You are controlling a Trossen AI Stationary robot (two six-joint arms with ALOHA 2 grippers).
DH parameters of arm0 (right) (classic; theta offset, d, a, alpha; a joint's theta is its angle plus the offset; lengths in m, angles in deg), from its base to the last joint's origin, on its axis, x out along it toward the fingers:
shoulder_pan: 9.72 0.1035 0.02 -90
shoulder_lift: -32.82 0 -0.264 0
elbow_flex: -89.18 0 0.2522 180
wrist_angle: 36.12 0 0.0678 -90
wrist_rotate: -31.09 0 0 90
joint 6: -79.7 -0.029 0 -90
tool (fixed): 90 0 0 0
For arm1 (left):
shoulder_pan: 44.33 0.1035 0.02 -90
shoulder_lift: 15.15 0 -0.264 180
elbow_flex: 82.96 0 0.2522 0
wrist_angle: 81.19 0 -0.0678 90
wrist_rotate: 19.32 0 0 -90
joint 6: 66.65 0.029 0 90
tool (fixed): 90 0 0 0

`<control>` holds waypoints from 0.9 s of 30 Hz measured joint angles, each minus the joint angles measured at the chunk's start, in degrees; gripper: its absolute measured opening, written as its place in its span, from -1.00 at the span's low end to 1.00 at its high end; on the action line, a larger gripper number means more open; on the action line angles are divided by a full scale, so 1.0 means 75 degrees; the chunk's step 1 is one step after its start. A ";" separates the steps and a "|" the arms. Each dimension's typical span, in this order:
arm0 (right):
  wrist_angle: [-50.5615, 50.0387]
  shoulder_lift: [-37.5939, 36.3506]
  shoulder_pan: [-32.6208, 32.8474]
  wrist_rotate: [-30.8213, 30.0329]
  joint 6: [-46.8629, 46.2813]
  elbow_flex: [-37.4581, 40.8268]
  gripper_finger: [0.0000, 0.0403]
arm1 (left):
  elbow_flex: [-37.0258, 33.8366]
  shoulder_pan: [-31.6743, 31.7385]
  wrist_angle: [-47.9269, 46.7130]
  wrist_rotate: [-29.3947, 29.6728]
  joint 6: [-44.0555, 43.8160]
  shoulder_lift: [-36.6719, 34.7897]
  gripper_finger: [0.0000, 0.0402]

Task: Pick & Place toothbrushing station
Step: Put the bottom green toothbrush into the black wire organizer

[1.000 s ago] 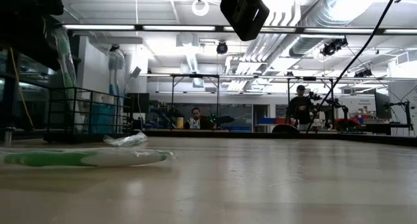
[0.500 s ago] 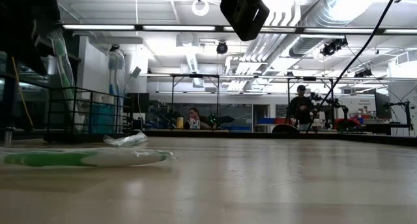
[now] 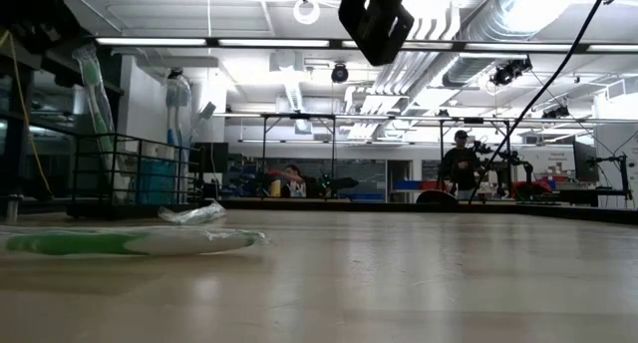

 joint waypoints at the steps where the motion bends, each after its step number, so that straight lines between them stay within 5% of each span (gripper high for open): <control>1: -0.0128 0.0000 0.0000 -0.0024 -0.0001 -0.0002 -0.49 | 0.0003 -0.0063 0.0302 0.0007 0.0171 0.0188 -0.60; 15: -0.2158 0.0392 -0.0398 -0.0972 0.1143 0.0000 -0.49 | 0.0003 -0.0209 0.0948 0.0026 -0.0775 0.2806 -0.60; 27: -0.1891 0.0813 -0.0864 -0.0977 0.2166 -0.0001 -0.49 | 0.0000 -0.0194 0.1587 0.0043 -0.0811 0.3018 -0.60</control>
